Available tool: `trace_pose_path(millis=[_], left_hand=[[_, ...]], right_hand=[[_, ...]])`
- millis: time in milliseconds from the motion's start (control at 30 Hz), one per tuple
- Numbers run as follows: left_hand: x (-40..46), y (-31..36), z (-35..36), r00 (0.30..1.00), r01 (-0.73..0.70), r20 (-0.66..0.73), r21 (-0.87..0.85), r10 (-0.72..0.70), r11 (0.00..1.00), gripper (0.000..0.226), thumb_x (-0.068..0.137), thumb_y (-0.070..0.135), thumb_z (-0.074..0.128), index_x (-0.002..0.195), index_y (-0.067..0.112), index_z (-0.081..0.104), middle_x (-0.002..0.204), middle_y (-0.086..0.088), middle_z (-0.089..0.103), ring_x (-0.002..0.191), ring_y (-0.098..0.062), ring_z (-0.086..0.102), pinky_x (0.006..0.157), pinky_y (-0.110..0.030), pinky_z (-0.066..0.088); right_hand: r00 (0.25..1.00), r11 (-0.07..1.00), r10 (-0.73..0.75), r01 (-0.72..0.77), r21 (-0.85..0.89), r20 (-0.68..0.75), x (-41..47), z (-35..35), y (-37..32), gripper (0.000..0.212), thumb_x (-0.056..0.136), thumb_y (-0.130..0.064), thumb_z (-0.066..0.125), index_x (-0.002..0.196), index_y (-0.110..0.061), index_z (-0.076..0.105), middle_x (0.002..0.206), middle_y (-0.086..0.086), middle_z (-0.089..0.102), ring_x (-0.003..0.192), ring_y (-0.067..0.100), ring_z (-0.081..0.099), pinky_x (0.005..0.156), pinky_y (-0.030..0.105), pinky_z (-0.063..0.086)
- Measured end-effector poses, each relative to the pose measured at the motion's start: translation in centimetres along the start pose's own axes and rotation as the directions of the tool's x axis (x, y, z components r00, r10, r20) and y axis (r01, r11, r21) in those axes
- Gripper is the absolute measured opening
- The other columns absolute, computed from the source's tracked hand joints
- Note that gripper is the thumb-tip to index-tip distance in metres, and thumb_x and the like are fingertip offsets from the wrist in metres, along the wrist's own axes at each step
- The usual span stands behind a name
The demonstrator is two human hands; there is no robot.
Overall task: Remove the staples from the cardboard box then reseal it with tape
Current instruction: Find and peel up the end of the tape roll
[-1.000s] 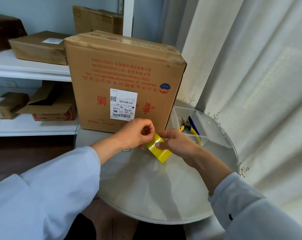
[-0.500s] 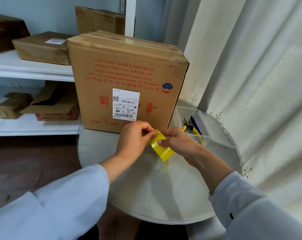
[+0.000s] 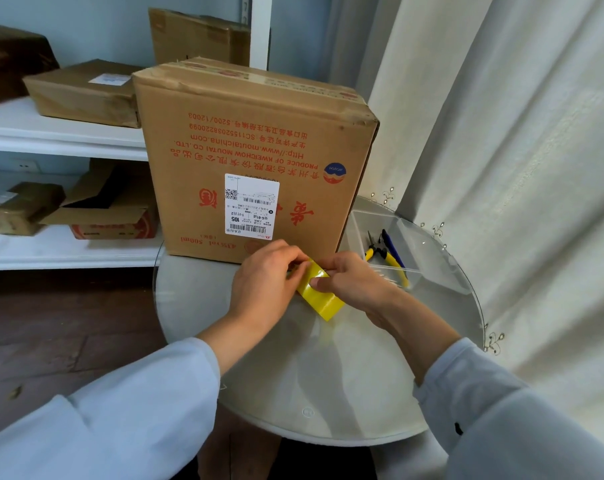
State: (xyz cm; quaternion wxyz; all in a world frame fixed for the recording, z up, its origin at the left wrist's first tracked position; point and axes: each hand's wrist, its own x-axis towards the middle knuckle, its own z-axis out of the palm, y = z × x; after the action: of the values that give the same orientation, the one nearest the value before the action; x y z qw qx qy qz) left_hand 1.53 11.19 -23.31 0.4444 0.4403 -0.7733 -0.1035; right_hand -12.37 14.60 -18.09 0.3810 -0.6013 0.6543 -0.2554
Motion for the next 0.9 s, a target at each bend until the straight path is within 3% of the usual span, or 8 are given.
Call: trace_pose_path(millis=[133, 267, 433, 533, 700, 833, 900], left_hand=[[0.4, 0.6, -0.3, 0.995, -0.098, 0.019, 0.163, 0.096, 0.982, 0.011, 0.077, 0.020, 0.071, 0.073, 0.019, 0.061, 0.075, 0.002, 0.057, 0.072, -0.022, 0.059, 0.048, -0.030, 0.042], [0.6, 1.0, -0.6, 0.985, -0.164, 0.084, 0.243, 0.148, 0.956, 0.017, 0.075, 0.017, 0.072, 0.075, 0.018, 0.055, 0.078, 0.001, 0.052, 0.076, -0.021, 0.054, 0.049, -0.027, 0.031], [1.0, 0.2, -0.3, 0.982, -0.155, 0.118, 0.079, 0.145, 0.985, 0.013, 0.077, 0.012, 0.068, 0.077, 0.013, 0.055, 0.078, 0.001, 0.055, 0.071, -0.018, 0.052, 0.055, -0.030, 0.037], [1.4, -0.3, 0.0, 0.981, -0.111, 0.151, -0.074, 0.121, 0.991, 0.011, 0.077, 0.008, 0.066, 0.077, 0.013, 0.056, 0.078, 0.005, 0.055, 0.070, -0.014, 0.051, 0.061, -0.034, 0.045], [1.5, -0.6, 0.5, 0.978, -0.104, 0.161, -0.179, 0.134, 0.978, 0.011, 0.078, 0.006, 0.066, 0.079, 0.014, 0.058, 0.079, 0.008, 0.054, 0.071, -0.009, 0.051, 0.064, -0.029, 0.044], [1.2, -0.4, 0.7, 0.983, -0.137, 0.100, -0.178, 0.156, 0.975, 0.006, 0.081, 0.010, 0.063, 0.080, 0.012, 0.057, 0.080, 0.004, 0.055, 0.072, -0.013, 0.052, 0.063, -0.037, 0.047], [1.1, -0.2, 0.8, 0.983, -0.155, 0.074, -0.144, 0.167, 0.977, 0.004, 0.080, 0.013, 0.061, 0.080, 0.012, 0.057, 0.081, 0.002, 0.055, 0.072, -0.017, 0.053, 0.062, -0.041, 0.047]], right_hand=[[1.000, 1.000, -0.010, 0.010, -0.005, -0.003, 0.0, 0.1, 0.0, 0.022, 0.089, 0.001, 0.054, 0.107, 0.000, 0.067, 0.117, 0.027, 0.060, 0.104, 0.034, 0.059, 0.097, 0.042, 0.045], [1.000, 1.000, -0.019, 0.019, 0.006, 0.006, 0.0, 0.0, 0.0, 0.023, 0.087, 0.004, 0.054, 0.106, 0.003, 0.067, 0.115, 0.030, 0.059, 0.094, 0.035, 0.057, 0.101, 0.048, 0.040], [1.000, 0.998, 0.001, -0.002, 0.057, 0.010, 0.0, -0.4, 0.5, 0.025, 0.088, 0.000, 0.057, 0.111, -0.004, 0.068, 0.115, 0.025, 0.063, 0.103, 0.032, 0.061, 0.101, 0.045, 0.043], [1.000, 0.995, 0.022, -0.021, 0.098, -0.008, 0.1, -0.6, 0.8, 0.029, 0.087, -0.001, 0.062, 0.115, -0.005, 0.064, 0.112, 0.027, 0.064, 0.090, 0.022, 0.059, 0.094, 0.039, 0.047], [0.998, 0.975, 0.050, -0.040, 0.220, -0.042, 0.0, -1.3, 1.2, 0.053, 0.084, 0.000, 0.065, 0.129, -0.021, 0.047, 0.090, 0.034, 0.059, 0.079, 0.025, 0.056, 0.081, 0.035, 0.046], [0.998, 0.980, -0.026, 0.038, 0.197, -0.063, -0.3, -1.3, 1.0, 0.032, 0.086, 0.004, 0.061, 0.112, -0.014, 0.065, 0.074, -0.001, 0.065, 0.070, 0.008, 0.058, 0.066, 0.012, 0.047], [0.996, 0.980, -0.026, 0.043, 0.196, -0.090, -0.2, -1.2, 1.0, 0.030, 0.084, 0.004, 0.063, 0.108, -0.012, 0.068, 0.068, -0.005, 0.062, 0.068, 0.006, 0.058, 0.062, 0.008, 0.046]])
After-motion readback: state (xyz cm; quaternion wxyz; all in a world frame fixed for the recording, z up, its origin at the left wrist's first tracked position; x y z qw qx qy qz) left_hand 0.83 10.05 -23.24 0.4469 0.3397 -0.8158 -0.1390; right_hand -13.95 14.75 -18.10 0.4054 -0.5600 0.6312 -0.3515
